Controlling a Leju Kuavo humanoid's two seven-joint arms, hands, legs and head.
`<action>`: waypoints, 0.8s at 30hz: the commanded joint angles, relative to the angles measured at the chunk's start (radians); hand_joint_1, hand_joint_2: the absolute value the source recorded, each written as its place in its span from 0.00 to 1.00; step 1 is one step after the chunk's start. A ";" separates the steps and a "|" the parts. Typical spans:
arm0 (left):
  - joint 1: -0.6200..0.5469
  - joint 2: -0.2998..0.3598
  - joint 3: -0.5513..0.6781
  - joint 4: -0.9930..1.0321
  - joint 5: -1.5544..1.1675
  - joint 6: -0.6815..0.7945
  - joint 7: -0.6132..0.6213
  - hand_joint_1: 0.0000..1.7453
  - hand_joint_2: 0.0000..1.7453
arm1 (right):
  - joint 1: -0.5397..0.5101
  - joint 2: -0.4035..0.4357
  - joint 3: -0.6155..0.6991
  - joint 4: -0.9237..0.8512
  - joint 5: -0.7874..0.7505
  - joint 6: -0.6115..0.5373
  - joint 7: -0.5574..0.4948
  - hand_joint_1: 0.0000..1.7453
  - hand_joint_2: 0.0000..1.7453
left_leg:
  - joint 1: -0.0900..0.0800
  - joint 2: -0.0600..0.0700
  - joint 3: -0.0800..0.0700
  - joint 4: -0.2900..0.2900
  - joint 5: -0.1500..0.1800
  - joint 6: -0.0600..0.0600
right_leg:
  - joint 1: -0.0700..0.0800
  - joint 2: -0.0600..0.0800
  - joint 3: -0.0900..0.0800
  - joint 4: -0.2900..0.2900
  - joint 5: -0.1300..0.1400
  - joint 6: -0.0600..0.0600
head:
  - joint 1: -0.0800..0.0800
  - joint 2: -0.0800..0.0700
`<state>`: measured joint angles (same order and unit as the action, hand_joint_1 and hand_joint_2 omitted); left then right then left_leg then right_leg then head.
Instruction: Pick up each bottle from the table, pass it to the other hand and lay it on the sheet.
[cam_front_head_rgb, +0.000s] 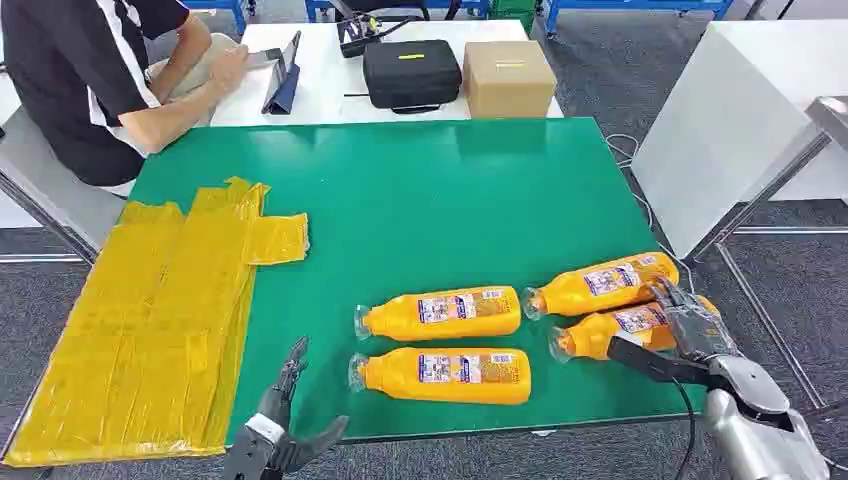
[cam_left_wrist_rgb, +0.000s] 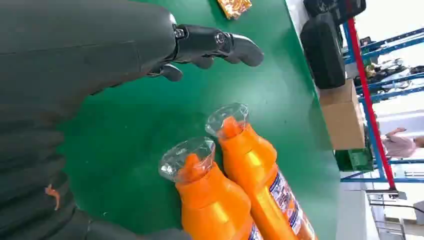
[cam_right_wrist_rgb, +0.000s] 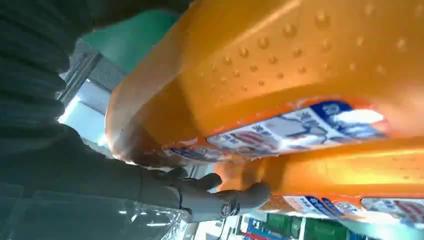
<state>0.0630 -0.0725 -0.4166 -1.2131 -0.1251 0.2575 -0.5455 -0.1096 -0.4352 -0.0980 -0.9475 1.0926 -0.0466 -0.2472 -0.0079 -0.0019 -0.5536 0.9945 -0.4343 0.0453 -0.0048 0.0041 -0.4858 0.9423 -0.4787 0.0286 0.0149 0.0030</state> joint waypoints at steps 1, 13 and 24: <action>-0.059 -0.010 0.000 0.114 0.005 -0.012 0.006 0.00 1.00 | 0.140 -0.024 0.120 0.012 -0.044 0.157 0.020 0.83 1.00 | 0.002 -0.005 0.001 -0.001 0.000 -0.002 | 0.002 -0.005 0.003 -0.003 0.000 -0.001 | 0.000 0.000; -0.125 -0.033 0.027 0.185 0.026 -0.038 -0.016 0.00 1.00 | 0.165 -0.219 0.359 -0.093 -0.282 0.372 0.055 1.00 1.00 | 0.003 -0.013 0.002 -0.003 0.002 -0.002 | 0.003 -0.014 0.010 -0.010 0.001 0.000 | 0.000 0.000; -0.132 -0.041 0.037 0.175 0.023 -0.044 -0.021 0.00 1.00 | 0.163 -0.261 0.424 -0.185 -0.370 0.386 0.064 1.00 1.00 | 0.003 -0.007 0.006 -0.002 -0.002 0.001 | 0.004 -0.009 0.014 -0.012 0.000 -0.001 | 0.000 0.000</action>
<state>-0.0344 -0.1038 -0.4067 -1.0960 -0.1022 0.2186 -0.5699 -0.0560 -0.7160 0.2144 -1.1200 0.7290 0.3128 -0.1881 -0.0062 -0.0054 -0.5474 0.9946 -0.4374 0.0497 -0.0025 -0.0008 -0.4729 0.9340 -0.4789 0.0291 0.0145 0.0031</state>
